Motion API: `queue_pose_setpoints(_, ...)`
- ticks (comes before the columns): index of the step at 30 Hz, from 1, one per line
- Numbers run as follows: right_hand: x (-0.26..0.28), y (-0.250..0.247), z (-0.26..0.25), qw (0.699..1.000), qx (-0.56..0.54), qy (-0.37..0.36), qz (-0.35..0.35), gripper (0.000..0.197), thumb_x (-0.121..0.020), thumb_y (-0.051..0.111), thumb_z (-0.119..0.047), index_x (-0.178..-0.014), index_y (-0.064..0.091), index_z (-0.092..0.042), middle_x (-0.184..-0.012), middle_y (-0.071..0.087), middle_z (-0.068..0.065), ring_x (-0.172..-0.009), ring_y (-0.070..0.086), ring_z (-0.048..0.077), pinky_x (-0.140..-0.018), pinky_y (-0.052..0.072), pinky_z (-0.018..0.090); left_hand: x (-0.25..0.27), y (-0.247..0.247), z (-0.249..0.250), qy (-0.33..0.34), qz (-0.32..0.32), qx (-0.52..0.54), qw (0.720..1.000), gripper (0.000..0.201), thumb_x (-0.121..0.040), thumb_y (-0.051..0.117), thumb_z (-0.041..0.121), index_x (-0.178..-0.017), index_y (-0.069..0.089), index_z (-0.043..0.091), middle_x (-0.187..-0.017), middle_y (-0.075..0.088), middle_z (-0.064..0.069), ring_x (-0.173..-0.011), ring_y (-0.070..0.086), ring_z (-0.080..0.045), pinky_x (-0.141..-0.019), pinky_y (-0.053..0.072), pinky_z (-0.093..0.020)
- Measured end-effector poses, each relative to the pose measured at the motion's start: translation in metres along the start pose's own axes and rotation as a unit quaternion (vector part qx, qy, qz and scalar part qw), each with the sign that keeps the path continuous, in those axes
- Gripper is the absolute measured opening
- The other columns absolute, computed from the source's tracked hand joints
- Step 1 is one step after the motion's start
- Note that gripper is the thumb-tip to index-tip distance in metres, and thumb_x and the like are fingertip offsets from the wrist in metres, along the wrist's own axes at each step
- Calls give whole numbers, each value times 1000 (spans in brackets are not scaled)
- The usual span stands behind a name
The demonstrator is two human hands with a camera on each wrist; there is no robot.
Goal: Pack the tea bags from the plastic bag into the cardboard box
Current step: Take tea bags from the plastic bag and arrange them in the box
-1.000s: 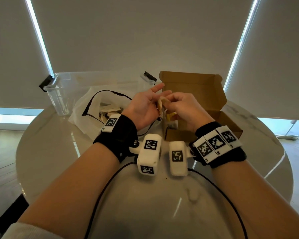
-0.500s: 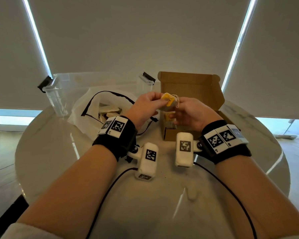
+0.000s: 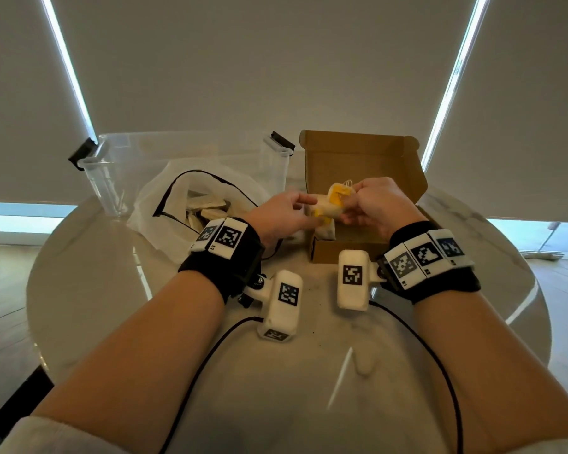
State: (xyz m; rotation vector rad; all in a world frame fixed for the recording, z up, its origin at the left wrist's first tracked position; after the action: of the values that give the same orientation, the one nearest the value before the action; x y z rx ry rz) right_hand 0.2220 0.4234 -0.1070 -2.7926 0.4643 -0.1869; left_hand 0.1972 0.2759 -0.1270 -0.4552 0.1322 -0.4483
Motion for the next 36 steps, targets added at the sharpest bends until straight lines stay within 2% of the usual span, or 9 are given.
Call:
queue_pose_setpoints(3,1,6,9,991,102,71,-45,10,-91,55,-5,-100,59,-4,-96,65,12,-80,65,19,-69,55,27,-1,3,-2,-22,-9,-24,999,62,-84,67,10,-138,40,18,-144,38,-8,-123,44,-19,-95,42,-30)
queue_pose_setpoints(6,0,18,14,981,170,67,-63,10,-88,60,-7,-97,64,-5,-100,68,13,-96,66,23,-91,52,38,0,3,0,-17,-8,-16,1000,61,-85,64,5,-139,39,15,-140,44,-8,-108,46,-12,-80,46,-22)
queue_pose_setpoints(12,-9,23,14,994,94,56,-22,19,-88,59,0,-107,60,1,-85,65,14,-75,66,21,-81,57,35,0,2,2,-17,-20,1,1000,61,-87,62,7,-141,35,11,-136,48,-9,-106,50,-12,-87,47,-25)
queue_pose_setpoints(17,-6,23,13,986,156,46,-39,21,-91,58,-10,-109,62,0,-100,65,15,-90,63,23,-90,53,38,19,-45,29,59,45,72,995,34,-89,54,-2,-120,53,12,-115,63,-6,-103,62,-18,-90,52,-29)
queue_pose_setpoints(22,11,23,-18,984,139,-114,15,20,-89,54,-2,-88,62,-20,-103,58,0,-95,55,14,-77,50,27,54,-120,28,91,218,124,964,40,-77,42,-15,-88,64,16,-94,69,1,-87,63,-11,-71,52,-22)
queue_pose_setpoints(25,40,51,-44,964,123,-233,-42,20,-89,58,-4,-91,63,-23,-95,59,-6,-85,55,6,-68,45,17,67,-148,13,68,342,62,935,41,-65,41,-12,-67,65,21,-92,64,7,-102,55,-12,-87,48,-32)
queue_pose_setpoints(28,61,96,-59,928,171,-292,-154,17,-89,60,-9,-102,66,-18,-99,63,-6,-85,58,4,-70,47,13,67,-154,6,33,333,-85,938,38,-62,45,-5,-52,67,24,-100,60,18,-119,45,-19,-105,33,-43)
queue_pose_setpoints(31,54,138,-63,874,311,-320,-195,29,-91,59,-14,-120,62,-13,-115,62,0,-104,58,12,-83,44,16,64,-147,-2,-22,283,-249,926,34,-73,56,4,-67,69,35,-115,55,16,-124,32,-23,-104,25,-45)
queue_pose_setpoints(36,29,177,-75,831,404,-339,-177,53,-86,63,-15,-135,45,-8,-135,51,10,-118,51,23,-86,39,24,64,-139,-11,-9,256,-229,939,60,-74,50,-3,-123,57,31,-133,45,2,-126,28,-24,-104,28,-43)
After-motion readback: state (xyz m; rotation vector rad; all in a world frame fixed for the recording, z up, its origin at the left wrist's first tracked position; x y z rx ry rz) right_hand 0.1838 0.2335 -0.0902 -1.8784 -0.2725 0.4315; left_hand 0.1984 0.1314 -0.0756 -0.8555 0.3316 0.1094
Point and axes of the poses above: each hand's wrist, its own x-axis away from the middle knuckle, its own y-axis out of the palm, z = x × y, the point moved 5 cm from there along -x, towards the middle knuckle
